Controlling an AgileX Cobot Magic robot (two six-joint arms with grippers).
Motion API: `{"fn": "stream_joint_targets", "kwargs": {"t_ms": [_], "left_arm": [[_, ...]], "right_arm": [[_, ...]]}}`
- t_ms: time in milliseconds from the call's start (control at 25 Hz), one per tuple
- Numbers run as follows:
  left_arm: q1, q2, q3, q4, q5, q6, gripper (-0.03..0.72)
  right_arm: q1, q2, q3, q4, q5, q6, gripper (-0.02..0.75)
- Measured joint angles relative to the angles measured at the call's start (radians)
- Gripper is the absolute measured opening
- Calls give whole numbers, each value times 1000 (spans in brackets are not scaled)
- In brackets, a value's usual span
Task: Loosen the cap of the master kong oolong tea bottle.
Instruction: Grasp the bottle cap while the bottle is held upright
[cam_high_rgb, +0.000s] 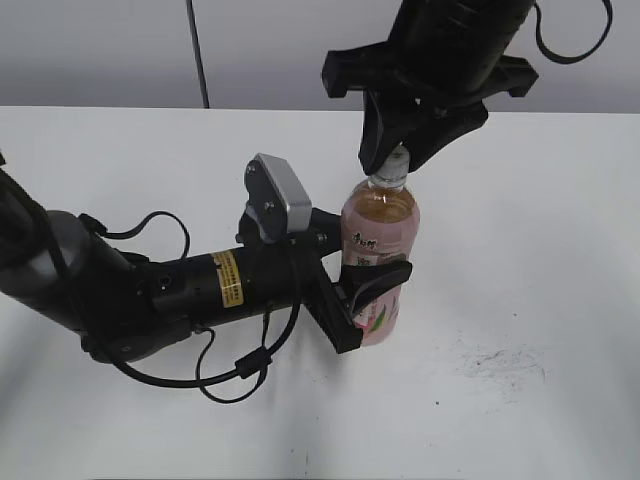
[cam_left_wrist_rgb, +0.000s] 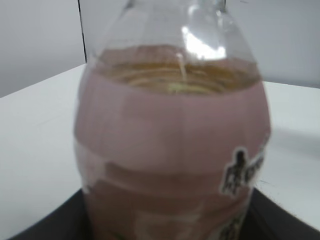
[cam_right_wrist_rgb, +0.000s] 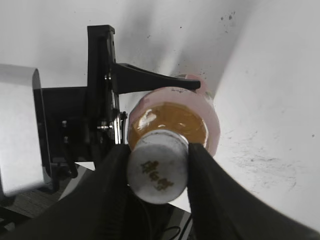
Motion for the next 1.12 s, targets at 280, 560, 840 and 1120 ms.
{"fn": "stream_joint_targets", "kwargs": {"t_ms": [280,560,840,1120], "left_arm": [[0,0,0,0,0,0,385],[0,0,0,-1,0,1,385],[0,0,0,-1,0,1,385],[0,0,0,-1,0,1,385]], "right_arm": [[0,2,-12,-7,5,-469,273],[0,2,-17,-7,9,-1296,272],[0,2,-18,-7,10,-1449,272],[0,2,-25,1,15,-1454,272]]}}
